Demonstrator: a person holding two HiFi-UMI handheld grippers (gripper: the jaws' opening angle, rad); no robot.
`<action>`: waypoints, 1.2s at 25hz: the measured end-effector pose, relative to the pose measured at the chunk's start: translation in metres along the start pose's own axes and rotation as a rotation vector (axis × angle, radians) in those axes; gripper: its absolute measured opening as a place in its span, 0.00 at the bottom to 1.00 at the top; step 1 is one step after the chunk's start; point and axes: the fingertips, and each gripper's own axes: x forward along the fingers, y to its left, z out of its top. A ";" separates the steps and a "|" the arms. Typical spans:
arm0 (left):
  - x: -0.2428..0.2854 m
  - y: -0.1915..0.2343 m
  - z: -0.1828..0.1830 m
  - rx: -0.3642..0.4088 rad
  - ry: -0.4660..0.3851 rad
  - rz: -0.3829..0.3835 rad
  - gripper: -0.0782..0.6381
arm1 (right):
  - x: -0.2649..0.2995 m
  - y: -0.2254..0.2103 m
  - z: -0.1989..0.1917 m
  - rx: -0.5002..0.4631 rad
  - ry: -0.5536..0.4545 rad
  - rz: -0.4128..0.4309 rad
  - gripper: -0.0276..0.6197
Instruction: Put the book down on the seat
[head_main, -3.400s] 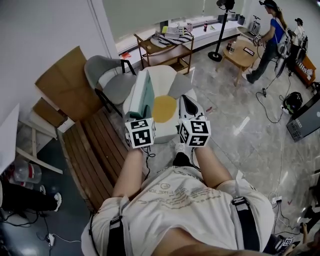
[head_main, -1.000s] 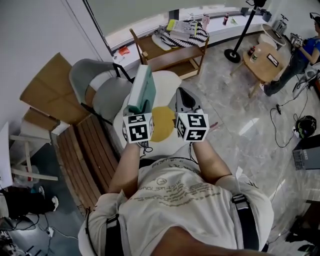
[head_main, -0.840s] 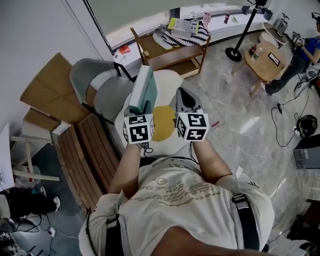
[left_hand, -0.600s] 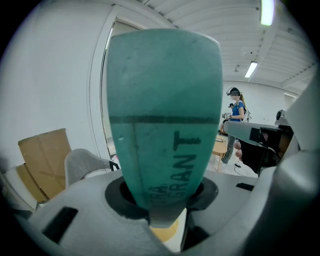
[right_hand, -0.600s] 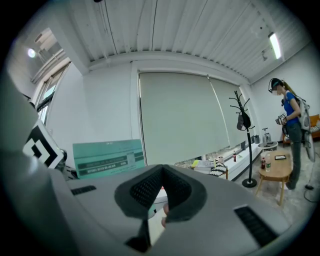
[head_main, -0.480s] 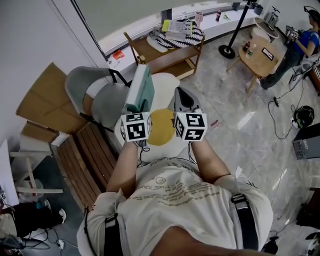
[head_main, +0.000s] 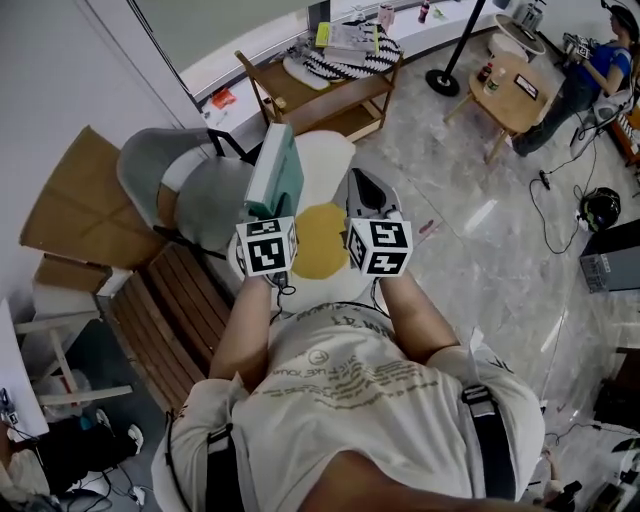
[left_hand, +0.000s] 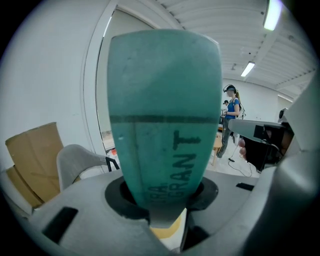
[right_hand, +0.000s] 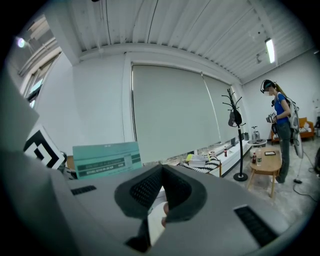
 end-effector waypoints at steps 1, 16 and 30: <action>0.002 0.003 -0.003 -0.006 0.007 -0.003 0.33 | 0.002 0.001 -0.002 -0.002 0.006 -0.003 0.08; 0.034 0.036 -0.131 -0.234 0.227 -0.084 0.33 | 0.026 0.018 -0.099 -0.022 0.261 -0.020 0.08; 0.114 0.044 -0.332 -0.461 0.467 -0.203 0.33 | 0.035 0.005 -0.305 0.021 0.532 -0.038 0.08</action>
